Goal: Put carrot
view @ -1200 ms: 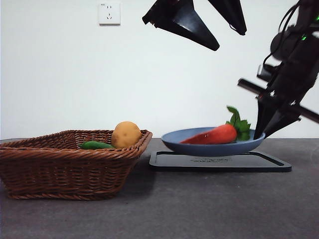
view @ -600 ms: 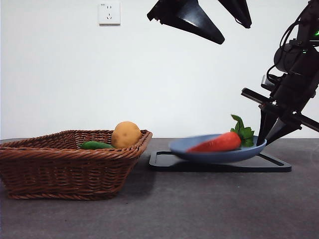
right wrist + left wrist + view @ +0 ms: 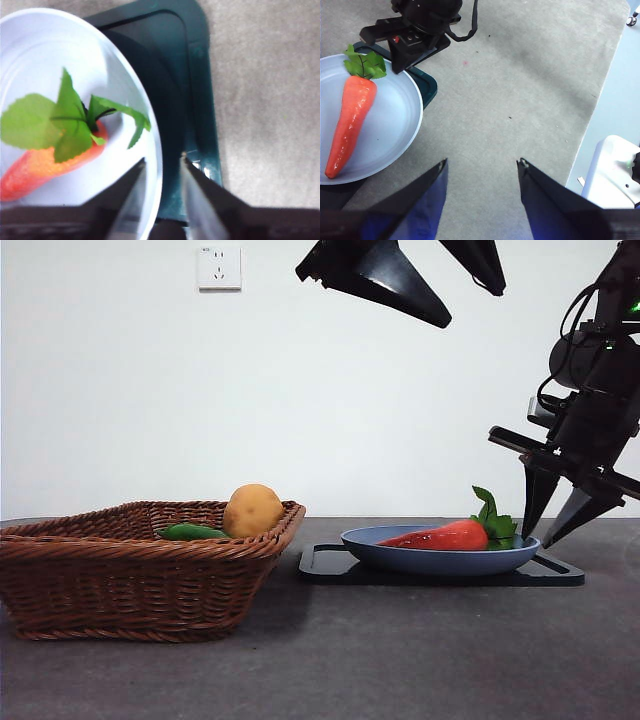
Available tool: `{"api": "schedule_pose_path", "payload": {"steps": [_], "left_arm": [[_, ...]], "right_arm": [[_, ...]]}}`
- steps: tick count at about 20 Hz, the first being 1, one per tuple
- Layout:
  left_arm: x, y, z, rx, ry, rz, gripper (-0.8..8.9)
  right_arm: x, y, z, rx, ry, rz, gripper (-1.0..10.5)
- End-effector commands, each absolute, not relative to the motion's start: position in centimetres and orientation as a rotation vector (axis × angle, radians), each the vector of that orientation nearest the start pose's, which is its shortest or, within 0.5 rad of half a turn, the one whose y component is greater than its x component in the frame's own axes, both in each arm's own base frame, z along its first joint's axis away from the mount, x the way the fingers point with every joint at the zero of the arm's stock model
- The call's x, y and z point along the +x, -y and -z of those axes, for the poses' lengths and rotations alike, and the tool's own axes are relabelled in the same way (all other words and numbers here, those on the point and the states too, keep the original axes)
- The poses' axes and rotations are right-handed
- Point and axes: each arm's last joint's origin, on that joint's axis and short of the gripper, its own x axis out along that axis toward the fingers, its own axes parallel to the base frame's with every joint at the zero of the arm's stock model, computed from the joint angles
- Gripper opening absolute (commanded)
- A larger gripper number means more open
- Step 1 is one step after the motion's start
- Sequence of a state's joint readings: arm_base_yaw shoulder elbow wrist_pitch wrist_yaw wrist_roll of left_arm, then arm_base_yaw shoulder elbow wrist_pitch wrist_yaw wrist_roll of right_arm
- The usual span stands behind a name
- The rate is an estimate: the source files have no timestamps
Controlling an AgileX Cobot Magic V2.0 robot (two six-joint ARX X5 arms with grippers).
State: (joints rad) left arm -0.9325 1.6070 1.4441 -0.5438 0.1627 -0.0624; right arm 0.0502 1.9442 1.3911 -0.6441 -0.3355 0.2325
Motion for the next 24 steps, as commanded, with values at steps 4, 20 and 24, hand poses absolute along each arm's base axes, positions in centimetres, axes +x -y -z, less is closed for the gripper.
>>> {"api": "schedule_pose_path", "payload": {"steps": [4, 20, 24], "left_arm": [[21.1, 29.6, -33.3, 0.207, -0.615, 1.022, 2.44], [29.9, 19.5, -33.3, 0.222, -0.608, 0.443, 0.06], [28.2, 14.7, -34.8, 0.182, -0.566, 0.364, 0.06]], "right_arm": [[39.0, -2.3, -19.3, 0.369, -1.219, -0.199, 1.6], [26.1, -9.5, -33.7, -0.064, -0.978, -0.338, 0.0], [22.2, -10.5, -33.3, -0.111, -0.851, -0.389, 0.0]]}}
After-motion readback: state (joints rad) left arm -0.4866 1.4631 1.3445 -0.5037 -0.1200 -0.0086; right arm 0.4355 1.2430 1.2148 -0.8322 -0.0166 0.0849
